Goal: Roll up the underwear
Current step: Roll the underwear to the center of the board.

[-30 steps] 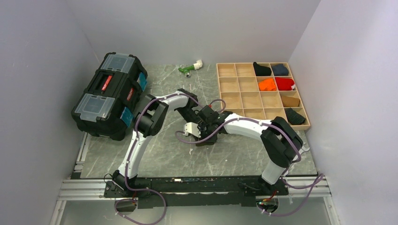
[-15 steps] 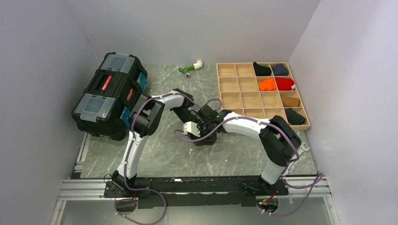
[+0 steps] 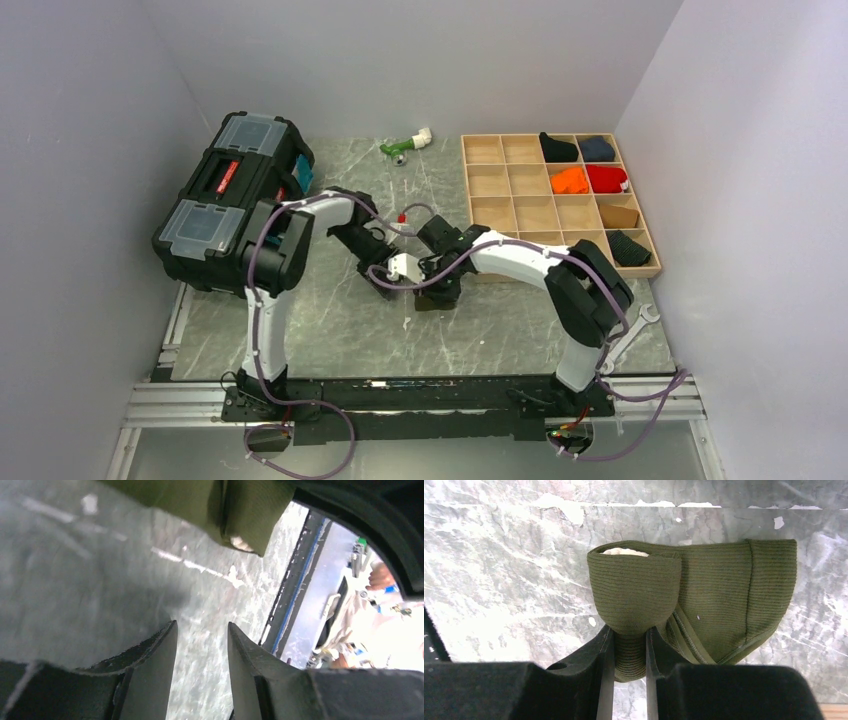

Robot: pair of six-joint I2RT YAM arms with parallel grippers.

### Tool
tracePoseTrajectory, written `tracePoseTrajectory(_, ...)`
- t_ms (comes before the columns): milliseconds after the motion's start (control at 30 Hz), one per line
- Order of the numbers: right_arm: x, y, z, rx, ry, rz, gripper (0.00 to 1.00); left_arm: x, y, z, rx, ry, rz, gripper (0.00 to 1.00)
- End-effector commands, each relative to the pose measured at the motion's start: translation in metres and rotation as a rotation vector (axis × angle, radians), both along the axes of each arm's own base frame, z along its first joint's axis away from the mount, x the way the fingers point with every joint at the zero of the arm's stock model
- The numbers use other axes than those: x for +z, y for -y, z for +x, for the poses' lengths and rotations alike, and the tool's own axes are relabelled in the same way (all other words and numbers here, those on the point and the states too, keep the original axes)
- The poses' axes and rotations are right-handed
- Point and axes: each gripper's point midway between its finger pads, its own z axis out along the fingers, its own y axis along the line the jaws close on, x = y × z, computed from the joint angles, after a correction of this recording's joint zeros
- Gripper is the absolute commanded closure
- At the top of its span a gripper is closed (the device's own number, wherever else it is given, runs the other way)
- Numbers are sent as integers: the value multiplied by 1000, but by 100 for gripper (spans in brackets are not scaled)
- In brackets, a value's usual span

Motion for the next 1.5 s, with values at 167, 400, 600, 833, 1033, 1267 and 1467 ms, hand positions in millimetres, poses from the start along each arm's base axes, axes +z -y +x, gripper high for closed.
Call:
tracePoseTrajectory(167, 3, -1, -35, 23, -370, 11, 100, 58, -45, 35, 227, 298, -48, 56)
tracePoseTrajectory(400, 17, -13, -11, 8, -561, 88, 100, 84, -84, 38, 345, 507, -17, 55)
tracePoseTrajectory(600, 13, -14, 5, -11, -737, 107, 100, 103, -110, 38, 381, 764, 49, 53)
tracePoseTrajectory(833, -1, -12, 11, -38, -846, 121, 100, 130, -98, 29, 287, 1025, -12, 50)
tracePoseTrajectory(1033, -13, -10, 13, -60, -872, 105, 100, 132, -42, 9, 49, 1166, -81, 47)
tracePoseTrajectory(1267, -25, -5, 12, -75, -881, 67, 99, 109, 27, -6, -201, 1199, -136, 42)
tracePoseTrajectory(1467, -27, -4, 12, -78, -867, 58, 98, 81, 66, -8, -306, 1186, -142, 36)
